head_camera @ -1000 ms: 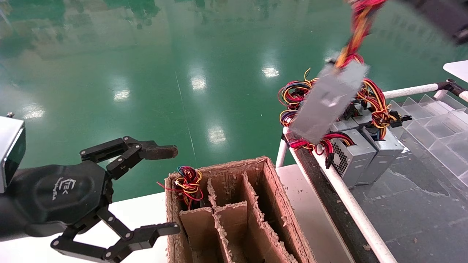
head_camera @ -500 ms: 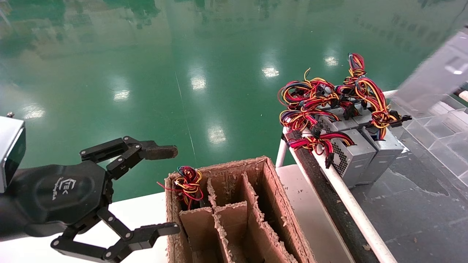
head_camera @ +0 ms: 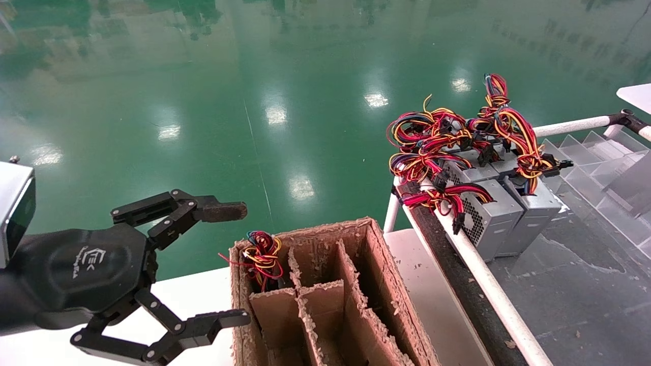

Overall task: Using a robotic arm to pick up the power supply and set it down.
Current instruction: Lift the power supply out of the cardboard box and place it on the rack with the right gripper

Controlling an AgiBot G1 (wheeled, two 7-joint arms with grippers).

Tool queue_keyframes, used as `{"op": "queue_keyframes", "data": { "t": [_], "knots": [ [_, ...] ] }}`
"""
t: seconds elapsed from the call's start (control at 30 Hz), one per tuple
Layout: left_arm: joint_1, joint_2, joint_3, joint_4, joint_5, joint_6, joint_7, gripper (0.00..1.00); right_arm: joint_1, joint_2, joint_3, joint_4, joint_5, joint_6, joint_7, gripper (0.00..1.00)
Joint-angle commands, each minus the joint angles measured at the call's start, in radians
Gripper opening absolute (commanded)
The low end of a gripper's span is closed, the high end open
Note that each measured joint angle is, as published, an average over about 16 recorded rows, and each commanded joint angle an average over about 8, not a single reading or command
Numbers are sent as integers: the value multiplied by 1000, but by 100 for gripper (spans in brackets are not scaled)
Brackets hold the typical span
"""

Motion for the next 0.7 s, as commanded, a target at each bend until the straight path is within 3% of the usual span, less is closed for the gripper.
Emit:
{"op": "queue_keyframes", "data": {
  "t": [0.03, 0.7],
  "knots": [
    [0, 0, 0, 0, 0, 0, 0, 100, 1, 2, -10, -40, -15, -20, -20, 0],
    [0, 0, 0, 0, 0, 0, 0, 100, 71, -110, -96, -193, -129, -81, -93, 0]
  ]
}}
